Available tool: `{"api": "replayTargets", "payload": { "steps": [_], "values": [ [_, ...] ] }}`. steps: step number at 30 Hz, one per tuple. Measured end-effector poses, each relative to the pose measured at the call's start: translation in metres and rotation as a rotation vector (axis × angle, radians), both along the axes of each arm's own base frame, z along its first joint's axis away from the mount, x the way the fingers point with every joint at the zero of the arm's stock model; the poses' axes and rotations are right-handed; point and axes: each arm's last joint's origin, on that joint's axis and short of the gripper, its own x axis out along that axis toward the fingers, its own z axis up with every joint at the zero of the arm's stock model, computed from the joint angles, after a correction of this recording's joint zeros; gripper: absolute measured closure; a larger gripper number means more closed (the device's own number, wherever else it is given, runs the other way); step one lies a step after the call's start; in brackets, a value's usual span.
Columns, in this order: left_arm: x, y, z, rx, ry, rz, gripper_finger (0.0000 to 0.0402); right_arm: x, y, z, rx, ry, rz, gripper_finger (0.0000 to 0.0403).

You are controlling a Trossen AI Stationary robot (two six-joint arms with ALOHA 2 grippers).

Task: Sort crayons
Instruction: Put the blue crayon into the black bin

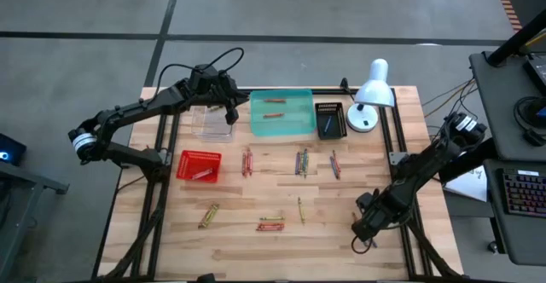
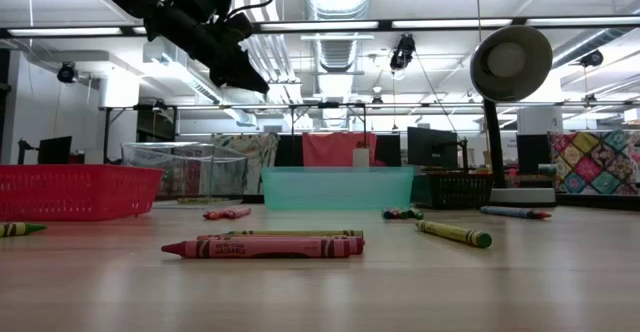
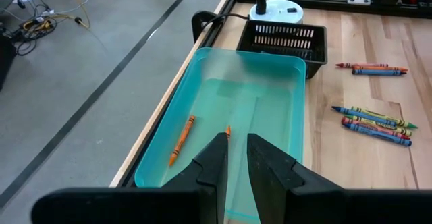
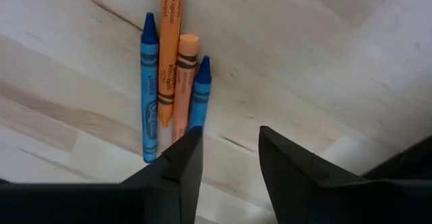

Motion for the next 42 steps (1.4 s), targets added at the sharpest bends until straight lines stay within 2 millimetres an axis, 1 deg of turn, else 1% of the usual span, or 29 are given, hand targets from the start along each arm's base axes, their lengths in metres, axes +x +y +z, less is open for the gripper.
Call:
{"api": "replayTargets", "payload": {
  "steps": [13, 28, 37, 42],
  "values": [
    [0.000, 0.000, 0.000, 0.000, 0.000, 0.000, 0.0362, 0.001, -0.002, -0.004, -0.064, -0.056, -0.004, 0.0261],
    [0.000, 0.000, 0.000, 0.003, -0.004, 0.000, 0.0362, -0.005, -0.008, -0.012, -0.089, -0.030, 0.010, 0.0262],
    [0.001, 0.000, 0.001, 0.002, -0.015, 0.005, 0.0362, -0.008, -0.010, -0.001, -0.049, -0.050, 0.012, 0.0273],
    [0.001, 0.000, 0.001, 0.000, -0.015, 0.006, 0.0362, -0.006, -0.007, 0.005, 0.010, -0.082, 0.144, 0.0282]
  ]
}}
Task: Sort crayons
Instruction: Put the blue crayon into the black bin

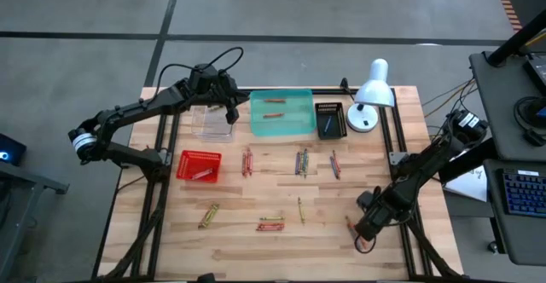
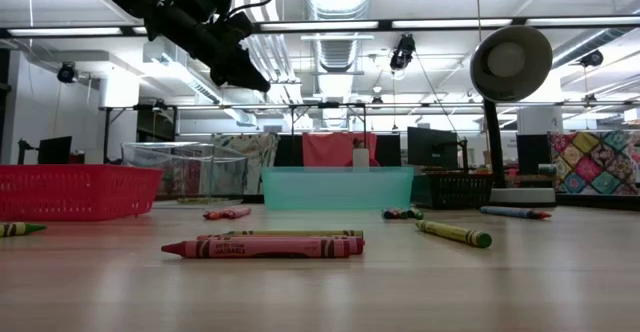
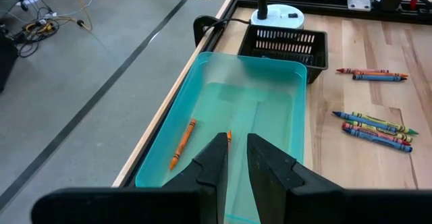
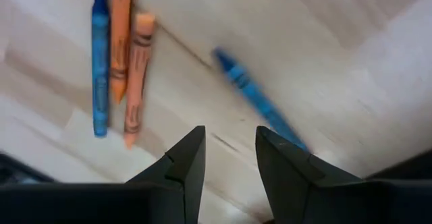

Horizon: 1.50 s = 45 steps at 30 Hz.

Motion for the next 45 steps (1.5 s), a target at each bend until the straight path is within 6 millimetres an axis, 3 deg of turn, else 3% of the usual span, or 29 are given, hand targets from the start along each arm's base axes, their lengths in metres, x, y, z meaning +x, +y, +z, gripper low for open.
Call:
{"api": "replayTargets", "payload": {
  "steps": [10, 24, 35, 39, 45],
  "values": [
    [0.000, 0.000, 0.000, -0.002, -0.001, 0.001, 0.0362, -0.002, -0.002, -0.014, -0.067, 0.036, 0.118, 0.0290],
    [0.000, 0.000, 0.000, -0.022, -0.009, 0.012, 0.0362, 0.003, -0.001, 0.000, -0.150, -0.032, 0.235, 0.0303],
    [0.000, 0.000, 0.000, -0.025, -0.010, 0.013, 0.0362, 0.006, 0.001, -0.022, -0.215, -0.003, 0.421, 0.0306],
    [0.000, 0.000, 0.000, -0.025, -0.010, 0.012, 0.0362, 0.007, 0.002, -0.027, -0.229, 0.004, 0.453, 0.0326],
    [0.001, -0.001, 0.000, -0.025, -0.010, 0.008, 0.0362, 0.008, 0.002, -0.028, -0.227, 0.000, 0.464, 0.0386]
  ]
}}
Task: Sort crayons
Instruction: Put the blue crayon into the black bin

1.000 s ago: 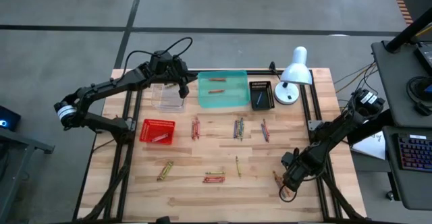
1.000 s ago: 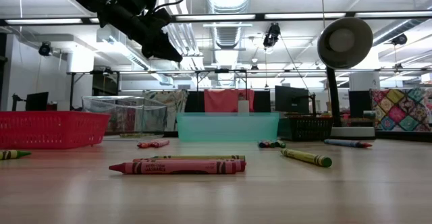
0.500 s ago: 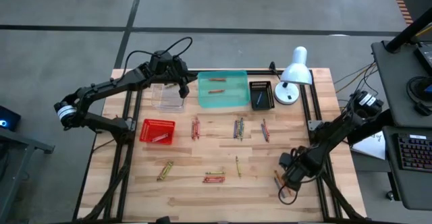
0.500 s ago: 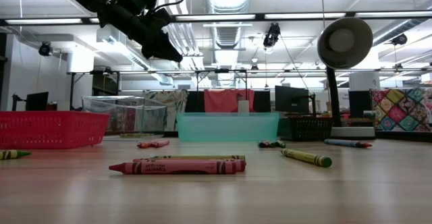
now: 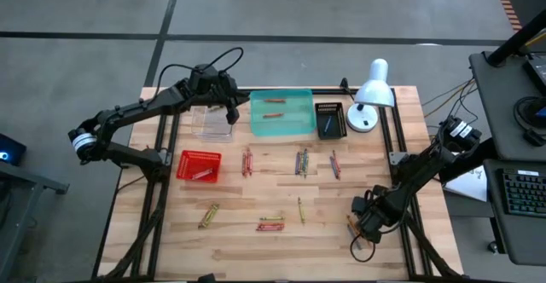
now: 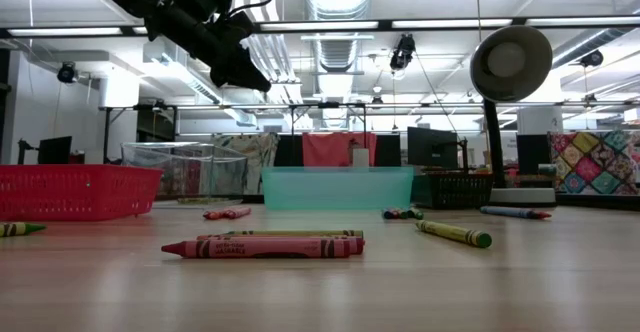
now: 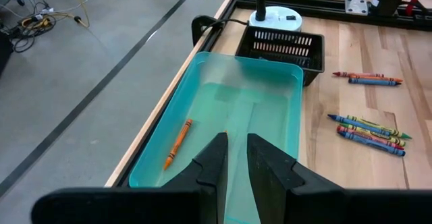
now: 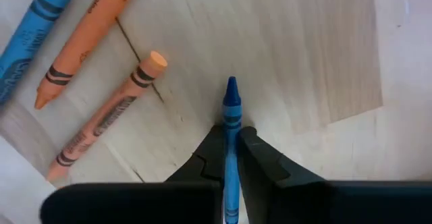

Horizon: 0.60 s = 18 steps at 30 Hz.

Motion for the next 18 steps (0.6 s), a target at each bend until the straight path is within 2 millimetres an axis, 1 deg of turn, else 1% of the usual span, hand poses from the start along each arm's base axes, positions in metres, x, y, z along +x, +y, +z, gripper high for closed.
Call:
{"api": "replayTargets", "payload": {
  "steps": [4, 6, 9, 12, 15, 18],
  "values": [
    [0.000, 0.000, 0.000, -0.002, -0.001, -0.005, 0.0362, -0.001, -0.001, 0.008, 0.000, -0.009, -0.053, 0.0390],
    [0.000, -0.001, 0.000, -0.010, -0.006, -0.022, 0.0362, -0.004, -0.006, 0.016, -0.047, -0.008, -0.082, 0.0391],
    [0.002, -0.003, 0.000, -0.017, -0.018, -0.050, 0.0362, 0.001, -0.011, 0.035, -0.095, -0.066, -0.142, 0.0392],
    [0.003, -0.004, 0.001, -0.012, -0.026, -0.060, 0.0362, 0.011, -0.021, 0.054, -0.144, -0.166, -0.179, 0.0394],
    [0.005, -0.005, 0.002, -0.009, -0.030, -0.065, 0.0362, 0.030, -0.035, 0.077, -0.186, -0.358, -0.237, 0.0394],
    [0.006, -0.006, 0.002, -0.003, -0.038, -0.070, 0.0362, 0.052, -0.055, 0.097, -0.215, -0.516, -0.242, 0.0394]
  ]
}}
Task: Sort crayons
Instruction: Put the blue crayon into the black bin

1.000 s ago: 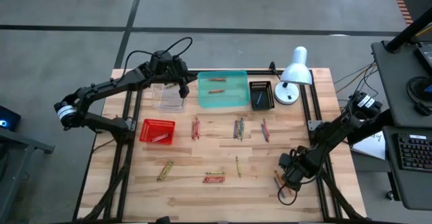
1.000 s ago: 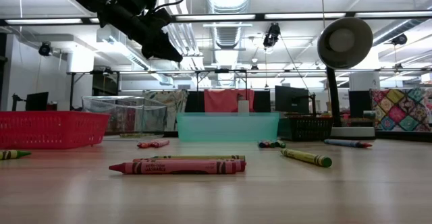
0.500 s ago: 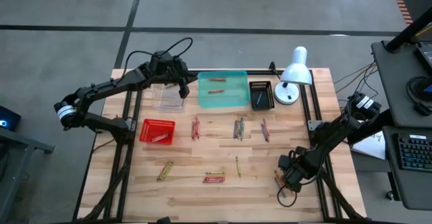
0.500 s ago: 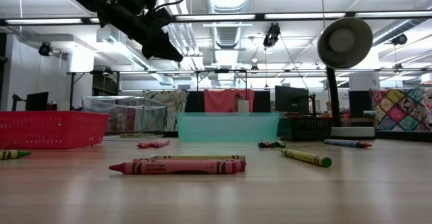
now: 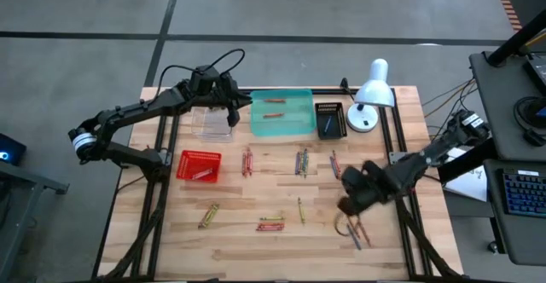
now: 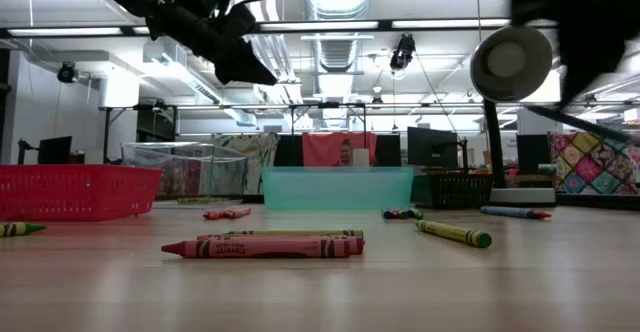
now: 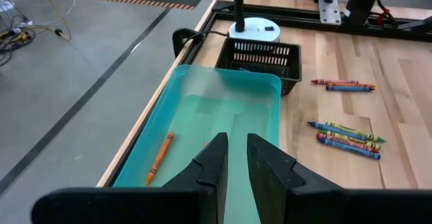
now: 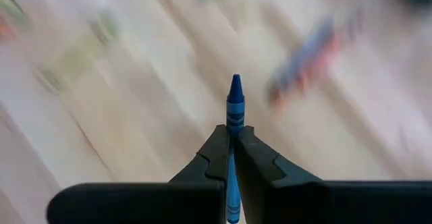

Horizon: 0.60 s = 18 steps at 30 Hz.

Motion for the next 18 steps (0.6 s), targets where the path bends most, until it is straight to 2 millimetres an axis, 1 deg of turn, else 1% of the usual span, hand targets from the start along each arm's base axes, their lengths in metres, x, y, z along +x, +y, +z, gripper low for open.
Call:
{"api": "replayTargets", "payload": {
  "steps": [2, 5, 8, 12, 16, 18],
  "values": [
    [0.001, 0.000, 0.001, 0.008, -0.011, -0.002, 0.0362, 0.019, -0.013, 0.014, -0.006, -0.112, 0.041, 0.0394],
    [0.001, 0.000, 0.002, 0.014, -0.018, -0.001, 0.0362, 0.043, -0.039, 0.030, -0.054, -0.245, 0.094, 0.0394],
    [0.001, 0.000, 0.002, 0.014, -0.018, -0.001, 0.0362, 0.063, -0.066, 0.041, -0.139, -0.316, 0.128, 0.0394],
    [0.001, 0.000, 0.002, 0.015, -0.020, -0.002, 0.0362, 0.083, -0.105, 0.052, -0.288, -0.292, 0.161, 0.0394],
    [0.001, 0.000, 0.002, 0.015, -0.020, -0.001, 0.0362, 0.098, -0.143, 0.058, -0.543, -0.188, 0.015, 0.0394],
    [0.001, 0.000, 0.002, 0.013, -0.018, -0.001, 0.0362, 0.105, -0.162, 0.057, -0.630, -0.120, -0.049, 0.0394]
  ]
}}
